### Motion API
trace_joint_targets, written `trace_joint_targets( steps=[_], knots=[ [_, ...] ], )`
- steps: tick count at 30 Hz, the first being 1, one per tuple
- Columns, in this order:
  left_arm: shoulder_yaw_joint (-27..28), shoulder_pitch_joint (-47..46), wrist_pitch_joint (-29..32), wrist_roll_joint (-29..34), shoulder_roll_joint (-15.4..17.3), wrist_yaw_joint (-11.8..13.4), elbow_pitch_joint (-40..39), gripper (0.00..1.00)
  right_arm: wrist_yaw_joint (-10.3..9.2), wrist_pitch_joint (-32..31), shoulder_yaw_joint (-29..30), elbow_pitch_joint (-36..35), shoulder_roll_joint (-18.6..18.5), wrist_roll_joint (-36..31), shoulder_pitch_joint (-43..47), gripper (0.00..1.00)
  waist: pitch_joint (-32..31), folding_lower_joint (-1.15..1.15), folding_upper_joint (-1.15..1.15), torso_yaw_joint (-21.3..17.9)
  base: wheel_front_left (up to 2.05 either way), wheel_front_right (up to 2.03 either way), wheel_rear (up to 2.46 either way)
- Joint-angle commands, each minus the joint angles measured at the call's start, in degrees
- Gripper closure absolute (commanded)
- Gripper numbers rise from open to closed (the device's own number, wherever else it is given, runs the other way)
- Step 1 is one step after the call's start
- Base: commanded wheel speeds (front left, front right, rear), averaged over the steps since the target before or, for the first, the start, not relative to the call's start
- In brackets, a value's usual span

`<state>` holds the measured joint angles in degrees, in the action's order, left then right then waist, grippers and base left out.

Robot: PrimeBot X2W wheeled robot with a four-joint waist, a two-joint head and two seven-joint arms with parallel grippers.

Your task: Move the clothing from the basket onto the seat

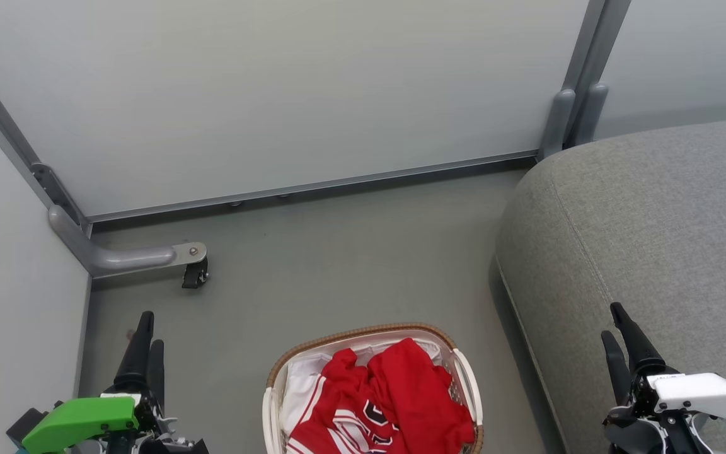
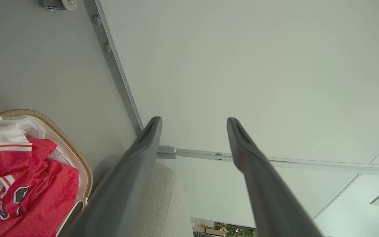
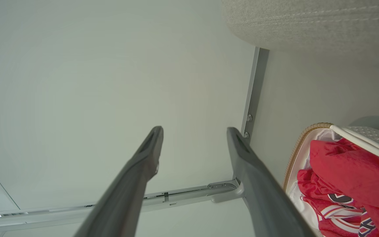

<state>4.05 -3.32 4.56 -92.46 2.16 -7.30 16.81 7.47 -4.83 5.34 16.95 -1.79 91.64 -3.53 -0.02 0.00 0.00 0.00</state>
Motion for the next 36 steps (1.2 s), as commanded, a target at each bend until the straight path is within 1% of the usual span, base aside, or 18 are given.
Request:
trace_joint_targets(
  steps=[1, 6, 10, 14, 18, 26, 36],
  knots=[
    [-0.7, -0.6, -0.7, 0.7, 0.2, 0.0, -1.2, 0.00, 0.01, 0.8, -0.2, -0.8, -0.4, -0.8, -0.3, 0.00, 0.0, 0.00, 0.00, 0.0, 0.00, 0.00, 0.00],
    [-1.9, -0.3, -2.0, 2.0, 0.3, -0.1, -1.4, 0.00, 0.01, 2.2, 0.1, -0.6, -0.5, -3.4, -0.1, 0.00, -0.2, 0.00, 0.00, 0.0, 0.00, 0.00, 0.00],
    [-2.6, -0.2, -3.0, 4.4, 0.3, -0.1, -1.8, 0.00, 0.02, 3.2, 0.5, -1.0, -0.5, -6.9, -0.1, 0.00, -0.3, 0.00, 0.00, 0.0, 0.00, 0.00, 0.00],
    [-3.2, -0.2, -4.0, 8.1, 0.3, -0.1, -2.6, 0.00, 0.02, 4.2, 0.8, -2.4, -0.6, -12.3, 0.1, 0.00, -0.4, 0.00, 0.00, 0.0, 0.00, 0.00, 0.00],
    [-3.9, -0.3, -5.0, 13.5, 0.4, -0.1, -3.5, 0.00, 0.02, 5.2, 0.7, -3.8, -0.6, -18.6, 0.5, 0.00, -0.5, 0.00, 0.00, 0.1, 0.00, 0.00, 0.00],
    [-4.4, 0.0, -6.7, 21.8, 0.4, -0.1, -4.6, 0.00, 0.02, 6.9, -0.4, -6.9, -0.7, -29.8, 1.0, 0.00, -0.7, 0.00, 0.00, 0.1, 0.00, 0.00, 0.00],
    [-4.5, 0.8, -8.7, 32.5, 0.5, 0.2, -5.4, 0.00, 0.02, 8.9, -1.0, -8.3, -0.8, -42.0, 1.8, 0.00, -0.8, 0.00, 0.00, 0.2, 0.00, 0.00, 0.00]
  ],
)
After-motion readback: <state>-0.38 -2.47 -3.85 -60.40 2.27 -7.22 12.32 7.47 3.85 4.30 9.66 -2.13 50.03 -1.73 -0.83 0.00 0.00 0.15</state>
